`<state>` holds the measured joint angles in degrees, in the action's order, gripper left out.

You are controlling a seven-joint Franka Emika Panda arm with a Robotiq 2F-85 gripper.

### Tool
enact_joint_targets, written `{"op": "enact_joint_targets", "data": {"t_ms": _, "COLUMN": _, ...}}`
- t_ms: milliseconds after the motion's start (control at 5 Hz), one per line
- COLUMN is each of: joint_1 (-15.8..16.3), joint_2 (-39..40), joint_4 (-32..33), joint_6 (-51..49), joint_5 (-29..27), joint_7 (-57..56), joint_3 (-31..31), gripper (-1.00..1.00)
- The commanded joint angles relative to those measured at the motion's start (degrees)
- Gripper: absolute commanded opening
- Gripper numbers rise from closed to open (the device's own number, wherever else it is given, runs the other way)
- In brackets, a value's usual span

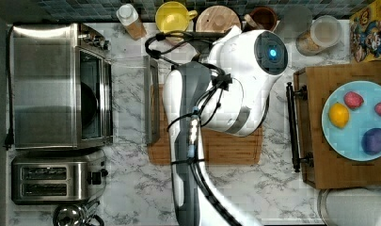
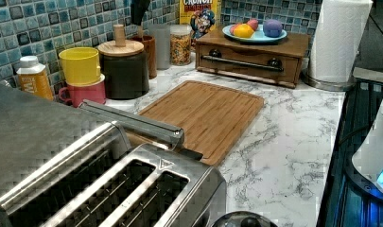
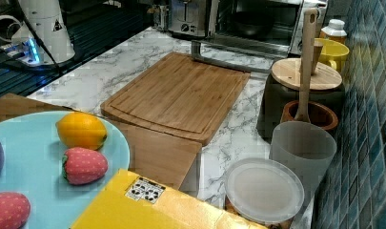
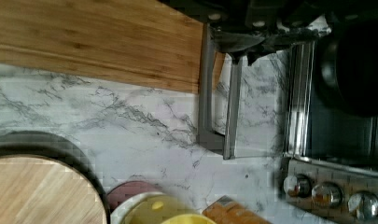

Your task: Close the oven.

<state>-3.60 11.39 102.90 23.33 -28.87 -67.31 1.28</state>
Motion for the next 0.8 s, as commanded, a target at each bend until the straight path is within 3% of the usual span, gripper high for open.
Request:
{"op": "enact_joint_targets", "data": {"t_ms": 200, "joint_1": -1.6, "joint_2": 5.6, "joint_4": 3.4, "joint_6": -2.7, "joint_5": -6.9, "joint_7": -9.0, "joint_3": -0.9, "gripper": -1.0}}
{"op": "enact_joint_targets", "data": {"t_ms": 800, "joint_1": -3.0, "joint_2": 14.5, "joint_4": 2.5, "joint_6": 3.4, "joint_5": -13.2, "joint_7": -12.3, "joint_3": -2.6, "gripper": -1.0}}
